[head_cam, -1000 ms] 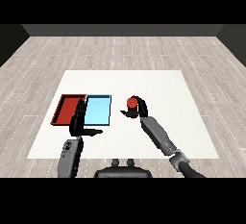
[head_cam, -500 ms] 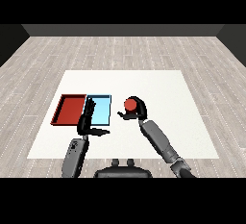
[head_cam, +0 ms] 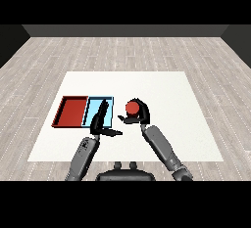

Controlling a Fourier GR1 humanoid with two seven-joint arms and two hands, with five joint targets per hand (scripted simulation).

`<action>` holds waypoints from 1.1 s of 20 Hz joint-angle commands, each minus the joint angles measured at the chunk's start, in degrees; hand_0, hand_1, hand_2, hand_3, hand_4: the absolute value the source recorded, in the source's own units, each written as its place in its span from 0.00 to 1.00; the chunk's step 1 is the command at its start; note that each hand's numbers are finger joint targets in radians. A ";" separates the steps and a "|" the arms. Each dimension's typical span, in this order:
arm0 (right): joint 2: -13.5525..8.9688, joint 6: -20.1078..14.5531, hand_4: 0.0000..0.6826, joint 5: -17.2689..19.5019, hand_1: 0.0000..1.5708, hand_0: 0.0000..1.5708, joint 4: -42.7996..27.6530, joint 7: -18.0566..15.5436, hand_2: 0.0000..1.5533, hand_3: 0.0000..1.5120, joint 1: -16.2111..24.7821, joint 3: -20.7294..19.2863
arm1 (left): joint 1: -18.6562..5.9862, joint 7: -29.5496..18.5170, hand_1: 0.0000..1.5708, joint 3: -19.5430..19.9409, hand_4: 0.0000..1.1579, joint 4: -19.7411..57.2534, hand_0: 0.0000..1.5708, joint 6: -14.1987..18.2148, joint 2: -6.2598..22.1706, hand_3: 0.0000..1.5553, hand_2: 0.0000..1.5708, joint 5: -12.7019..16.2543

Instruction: Pick the red can and put it in the red box

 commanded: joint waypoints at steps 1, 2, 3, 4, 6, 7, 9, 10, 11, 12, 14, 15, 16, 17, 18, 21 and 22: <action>0.94 -2.05 0.95 0.55 0.93 0.93 -2.55 -1.17 0.93 0.92 3.50 2.52 | -5.95 0.50 0.00 -2.45 0.00 5.20 0.00 3.92 -0.02 0.00 0.00 1.90; 0.95 -0.15 0.97 1.38 0.93 0.93 -1.56 1.47 0.93 0.92 -0.28 0.06 | -5.37 -0.08 0.00 -4.46 0.00 6.43 0.00 5.48 -0.02 0.00 0.00 2.18; 0.95 -2.07 0.97 -1.44 0.93 0.93 -0.25 -3.65 0.93 0.92 3.02 4.26 | -1.63 -5.24 0.00 -5.37 0.00 8.89 0.00 4.03 -0.02 0.00 0.00 2.95; 0.96 -3.62 0.97 -2.11 0.93 0.93 -0.35 -0.62 0.93 0.92 -1.69 3.86 | -2.65 0.16 0.00 -4.88 0.00 4.86 0.00 3.80 -0.02 0.00 0.00 2.76; 0.97 -3.52 0.94 0.19 0.93 0.93 -4.04 1.49 0.93 0.92 1.40 4.20 | -3.94 1.73 0.00 -4.31 0.00 5.19 0.00 3.30 -0.02 0.00 0.00 3.06; 0.97 2.49 0.93 -0.36 0.93 0.93 0.37 -1.86 0.93 0.92 0.78 -1.86 | -5.17 1.09 0.00 -3.34 0.00 7.47 0.00 3.12 -0.02 0.00 0.00 3.59; 0.98 -2.44 0.93 -2.55 0.93 0.93 2.22 -0.99 0.93 0.92 -2.97 1.78 | -3.90 -1.34 0.00 -5.70 0.00 8.84 0.00 3.43 -0.02 0.00 0.00 4.61; 0.98 -6.09 0.93 -3.58 0.93 0.93 2.48 -5.17 0.93 0.91 -0.23 7.44 | -2.40 0.95 0.00 -2.28 0.00 6.25 0.00 -0.75 1.25 0.00 0.00 4.07; 0.53 0.29 0.93 0.34 0.93 0.93 -1.40 -3.14 0.93 0.91 3.43 2.78 | -8.85 2.75 0.00 -4.18 0.00 10.43 0.00 4.07 -0.01 0.00 0.00 6.01; 0.98 -2.07 0.94 -0.21 0.93 0.93 -0.18 0.68 0.93 0.91 -2.42 1.92 | -3.43 1.47 0.00 -6.36 0.00 6.36 0.00 4.02 -0.01 0.00 0.00 5.21; 0.98 -2.26 0.93 -0.93 0.92 0.92 -0.42 -2.54 0.93 0.92 0.33 3.50 | -8.41 -5.34 0.00 -8.72 0.00 16.57 0.00 6.86 -0.02 0.00 0.00 8.42; 0.98 -2.40 0.93 -0.85 0.92 0.92 0.24 -1.03 0.92 0.92 -1.42 3.55 | -7.80 -0.91 0.00 -2.31 0.00 12.43 0.00 1.38 -0.02 0.00 0.00 6.09; 0.98 -0.27 0.93 1.82 0.92 0.92 -3.71 -0.75 0.92 0.92 3.38 2.64 | -8.36 -3.01 0.00 -5.74 0.00 14.91 0.00 3.05 -0.02 0.00 0.00 9.10; 0.98 -5.66 0.93 -3.50 0.92 0.92 1.56 -2.00 0.92 0.91 -3.05 6.68 | -8.45 -6.46 0.00 -7.31 0.00 19.09 0.00 3.47 -0.02 0.00 0.00 8.34; 0.98 -1.27 0.94 -3.63 0.92 0.92 3.06 -6.14 0.92 0.91 0.59 3.79 | -6.07 -0.64 0.00 -7.90 0.00 12.17 0.00 5.56 -0.02 0.00 0.00 6.67; 0.98 -4.39 0.92 -2.21 0.91 0.91 -2.37 1.84 0.93 0.91 -1.05 5.44 | -7.50 -2.48 0.00 -6.75 0.00 14.29 0.00 4.92 -0.02 0.00 0.00 8.50; 0.98 -3.61 0.92 -5.33 0.91 0.91 4.25 -6.53 0.93 0.91 -1.02 5.52 | -7.38 -4.51 0.00 -7.57 0.00 16.62 0.00 3.83 -0.02 0.00 0.00 8.77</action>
